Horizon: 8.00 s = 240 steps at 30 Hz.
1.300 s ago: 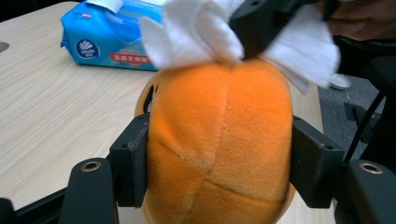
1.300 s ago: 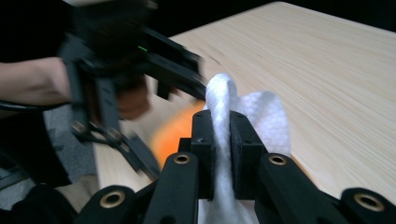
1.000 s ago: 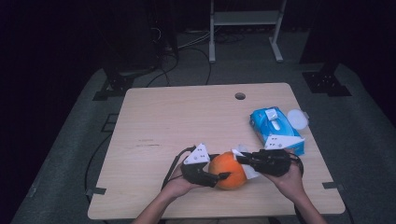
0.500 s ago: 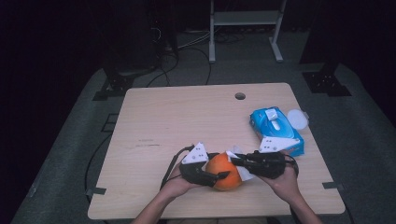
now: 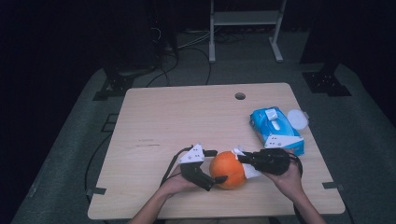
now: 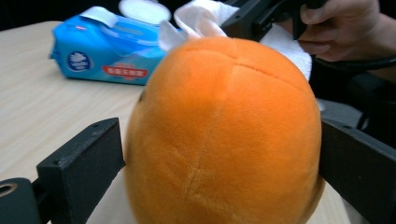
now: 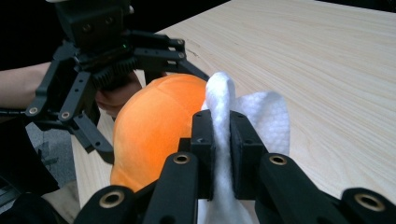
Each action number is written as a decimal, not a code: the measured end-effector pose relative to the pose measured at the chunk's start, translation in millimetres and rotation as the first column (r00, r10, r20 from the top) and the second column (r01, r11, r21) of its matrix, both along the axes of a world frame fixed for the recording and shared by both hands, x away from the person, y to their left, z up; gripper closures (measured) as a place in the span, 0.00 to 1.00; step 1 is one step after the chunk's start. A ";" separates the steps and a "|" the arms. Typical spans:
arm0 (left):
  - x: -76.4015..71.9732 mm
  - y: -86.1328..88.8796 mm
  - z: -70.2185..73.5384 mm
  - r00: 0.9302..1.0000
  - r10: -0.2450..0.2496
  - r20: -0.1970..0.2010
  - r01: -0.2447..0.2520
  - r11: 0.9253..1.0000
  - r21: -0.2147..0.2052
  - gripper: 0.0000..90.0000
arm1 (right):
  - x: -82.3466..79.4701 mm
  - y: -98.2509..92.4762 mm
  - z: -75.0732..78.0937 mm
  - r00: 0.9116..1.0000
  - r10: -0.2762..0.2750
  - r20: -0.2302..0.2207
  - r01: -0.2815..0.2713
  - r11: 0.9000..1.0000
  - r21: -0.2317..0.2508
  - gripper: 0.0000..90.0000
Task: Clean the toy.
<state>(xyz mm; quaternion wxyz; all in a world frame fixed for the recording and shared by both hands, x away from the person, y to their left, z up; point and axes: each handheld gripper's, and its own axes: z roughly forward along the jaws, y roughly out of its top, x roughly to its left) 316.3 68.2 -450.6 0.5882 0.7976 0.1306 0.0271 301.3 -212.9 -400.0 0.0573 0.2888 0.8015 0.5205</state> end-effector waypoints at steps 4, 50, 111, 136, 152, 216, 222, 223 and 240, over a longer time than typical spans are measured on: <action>-4.5 -1.4 6.8 1.000 0.013 -0.003 -0.013 1.000 0.027 0.17 | -1.4 0.6 1.8 1.000 -0.010 0.009 0.010 1.000 0.006 0.90; -6.9 5.2 17.6 0.996 0.090 -0.005 -0.089 0.992 0.094 0.24 | -8.0 8.0 8.9 0.998 -0.011 0.066 0.013 1.000 -0.027 0.90; -26.0 -16.1 4.6 0.997 0.024 0.069 -0.032 0.993 0.116 0.21 | -11.8 10.3 12.9 0.998 0.014 0.069 -0.009 0.997 -0.077 0.89; -38.4 -25.6 6.5 0.986 -0.039 0.162 0.009 0.983 0.183 0.20 | -16.5 15.4 15.2 0.997 0.049 0.054 -0.044 0.996 -0.082 0.89; -7.8 8.0 1.3 1.000 0.001 -0.026 0.000 0.998 0.059 0.21 | -8.2 3.8 6.7 1.000 0.008 0.012 -0.008 0.999 -0.042 0.89; -36.5 -35.5 9.3 0.988 0.122 0.100 -0.135 0.981 0.136 0.20 | -27.5 39.5 23.5 0.988 0.110 0.112 -0.088 0.979 -0.186 0.90; -32.9 -31.5 6.5 0.991 0.102 0.083 -0.111 0.989 0.102 0.20 | -17.8 15.1 22.3 0.996 0.043 0.074 -0.033 0.990 -0.135 0.89; -32.1 -30.5 6.1 0.993 0.083 0.083 -0.091 0.991 0.096 0.20 | -16.2 12.6 21.5 0.997 0.043 0.065 -0.035 0.992 -0.125 0.89; -18.1 -18.4 2.5 0.993 0.041 0.115 -0.052 0.994 0.096 0.30 | -15.1 12.6 19.3 0.998 0.044 0.053 -0.040 0.997 -0.069 0.89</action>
